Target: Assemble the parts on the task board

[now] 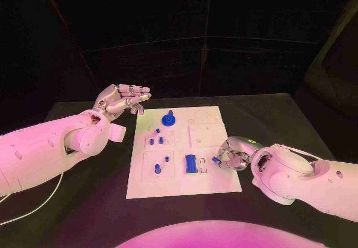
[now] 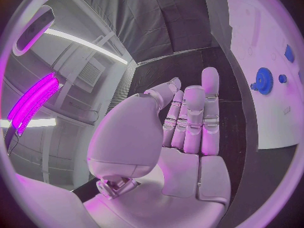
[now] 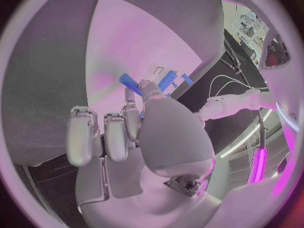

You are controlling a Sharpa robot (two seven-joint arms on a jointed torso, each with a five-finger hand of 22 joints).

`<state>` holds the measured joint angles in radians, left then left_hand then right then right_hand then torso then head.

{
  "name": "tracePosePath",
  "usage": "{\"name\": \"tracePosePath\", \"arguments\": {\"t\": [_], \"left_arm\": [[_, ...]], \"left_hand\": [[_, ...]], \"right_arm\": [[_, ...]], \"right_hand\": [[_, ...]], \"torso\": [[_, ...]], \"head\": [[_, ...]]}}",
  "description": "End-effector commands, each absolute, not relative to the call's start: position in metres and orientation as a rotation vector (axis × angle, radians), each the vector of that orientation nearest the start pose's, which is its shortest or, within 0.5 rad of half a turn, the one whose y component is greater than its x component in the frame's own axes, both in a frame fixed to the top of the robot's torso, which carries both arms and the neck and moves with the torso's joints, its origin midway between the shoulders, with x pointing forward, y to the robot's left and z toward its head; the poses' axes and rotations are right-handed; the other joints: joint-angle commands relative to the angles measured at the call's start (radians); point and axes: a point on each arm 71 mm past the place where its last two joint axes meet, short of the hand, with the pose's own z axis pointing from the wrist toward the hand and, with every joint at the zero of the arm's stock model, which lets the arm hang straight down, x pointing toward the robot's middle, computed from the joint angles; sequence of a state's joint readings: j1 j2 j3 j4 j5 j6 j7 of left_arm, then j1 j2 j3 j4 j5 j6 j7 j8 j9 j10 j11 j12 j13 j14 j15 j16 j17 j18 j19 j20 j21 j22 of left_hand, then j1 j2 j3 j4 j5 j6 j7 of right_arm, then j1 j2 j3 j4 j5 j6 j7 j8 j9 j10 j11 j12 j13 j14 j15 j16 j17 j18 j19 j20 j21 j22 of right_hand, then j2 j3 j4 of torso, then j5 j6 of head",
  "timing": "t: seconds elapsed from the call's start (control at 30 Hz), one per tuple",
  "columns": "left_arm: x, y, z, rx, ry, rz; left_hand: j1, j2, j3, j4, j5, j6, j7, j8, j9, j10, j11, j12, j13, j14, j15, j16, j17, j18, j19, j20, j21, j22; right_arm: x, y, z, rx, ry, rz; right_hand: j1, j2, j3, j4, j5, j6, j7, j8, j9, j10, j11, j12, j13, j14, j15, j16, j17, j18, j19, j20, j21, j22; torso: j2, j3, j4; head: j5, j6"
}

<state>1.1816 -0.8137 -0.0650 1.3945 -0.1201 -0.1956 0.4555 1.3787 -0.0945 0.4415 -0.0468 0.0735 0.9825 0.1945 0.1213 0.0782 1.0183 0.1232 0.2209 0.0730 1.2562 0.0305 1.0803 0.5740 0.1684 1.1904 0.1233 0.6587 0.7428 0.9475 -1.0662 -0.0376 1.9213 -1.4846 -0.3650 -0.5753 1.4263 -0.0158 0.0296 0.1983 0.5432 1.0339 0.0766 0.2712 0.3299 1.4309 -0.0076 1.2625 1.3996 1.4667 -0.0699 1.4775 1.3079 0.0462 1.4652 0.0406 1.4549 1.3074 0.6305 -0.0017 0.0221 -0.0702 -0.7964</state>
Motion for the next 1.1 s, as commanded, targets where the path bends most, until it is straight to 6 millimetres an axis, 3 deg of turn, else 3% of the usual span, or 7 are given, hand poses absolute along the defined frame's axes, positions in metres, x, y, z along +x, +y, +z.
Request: {"name": "tracePosePath", "arguments": {"t": [0.03, 0.3, 0.47, 1.1], "left_arm": [[0.503, 0.224, -0.197, -0.958, 1.45, -1.568], [0.503, 0.224, -0.197, -0.958, 1.451, -1.57], [0.503, 0.224, -0.197, -0.958, 1.452, -1.571], [0.502, 0.223, -0.197, -0.958, 1.455, -1.574]], "left_hand": [[-0.008, 0.006, -0.008, 0.0, 0.006, -0.002, -0.002, 0.005, -0.001, -0.008, 0.001, 0.003, -0.001, -0.005, 0.0, 0.004, -0.001, 0.015, -0.004, 0.004, -0.005, -0.001], [-0.008, 0.006, -0.008, 0.0, 0.006, -0.002, -0.002, 0.005, -0.001, -0.008, 0.001, 0.003, -0.001, -0.005, 0.0, 0.004, -0.001, 0.015, -0.004, 0.004, -0.005, -0.001], [-0.008, 0.006, -0.008, 0.0, 0.006, -0.002, -0.002, 0.005, -0.001, -0.008, 0.001, 0.003, -0.001, -0.005, 0.0, 0.004, -0.001, 0.015, -0.004, 0.004, -0.005, -0.001], [-0.008, 0.006, -0.008, 0.0, 0.006, -0.002, -0.002, 0.005, -0.001, -0.008, 0.001, 0.003, -0.001, -0.005, 0.0, 0.004, -0.001, 0.015, -0.004, 0.004, -0.005, -0.001]], "right_arm": [[0.361, -0.212, -0.252, 0.282, 1.94, 0.492], [0.363, -0.203, -0.255, 0.295, 1.964, 0.513], [0.365, -0.198, -0.261, 0.279, 2.012, 0.496], [0.373, -0.187, -0.269, 0.201, 2.046, 0.458]], "right_hand": [[-0.006, -0.013, 0.009, 0.003, -0.006, 0.015, -0.005, 0.0, 0.009, 0.005, -0.001, 0.004, -0.043, 0.074, -0.005, 0.003, 0.107, -0.004, 0.021, -0.004, 0.004, 0.082], [-0.033, -0.03, 0.021, 0.019, -0.009, 0.022, -0.006, 0.001, 0.013, 0.008, -0.001, 0.008, -0.04, 0.074, -0.005, 0.003, 0.108, -0.004, 0.022, -0.004, 0.005, 0.083], [-0.075, -0.042, 0.017, 0.044, 0.013, 0.046, -0.015, 0.012, 0.022, 0.012, -0.007, 0.007, -0.04, 0.075, -0.008, 0.006, 0.112, -0.006, 0.025, -0.006, 0.009, 0.09], [-0.126, -0.041, 0.006, 0.074, -0.019, 0.093, -0.039, 0.045, 0.051, 0.032, -0.027, 0.031, -0.022, 0.076, -0.024, 0.007, 0.116, -0.008, 0.031, -0.021, 0.015, 0.1]], "torso": [[0.001, -0.0003, -0.0005], [0.0, -0.0005, 0.0022], [0.001, -0.0007, 0.0002], [0.0, -0.0001, -0.0011]], "head": [[0.001, -0.002], [0.0, -0.004], [0.003, -0.006], [0.004, -0.009]]}}
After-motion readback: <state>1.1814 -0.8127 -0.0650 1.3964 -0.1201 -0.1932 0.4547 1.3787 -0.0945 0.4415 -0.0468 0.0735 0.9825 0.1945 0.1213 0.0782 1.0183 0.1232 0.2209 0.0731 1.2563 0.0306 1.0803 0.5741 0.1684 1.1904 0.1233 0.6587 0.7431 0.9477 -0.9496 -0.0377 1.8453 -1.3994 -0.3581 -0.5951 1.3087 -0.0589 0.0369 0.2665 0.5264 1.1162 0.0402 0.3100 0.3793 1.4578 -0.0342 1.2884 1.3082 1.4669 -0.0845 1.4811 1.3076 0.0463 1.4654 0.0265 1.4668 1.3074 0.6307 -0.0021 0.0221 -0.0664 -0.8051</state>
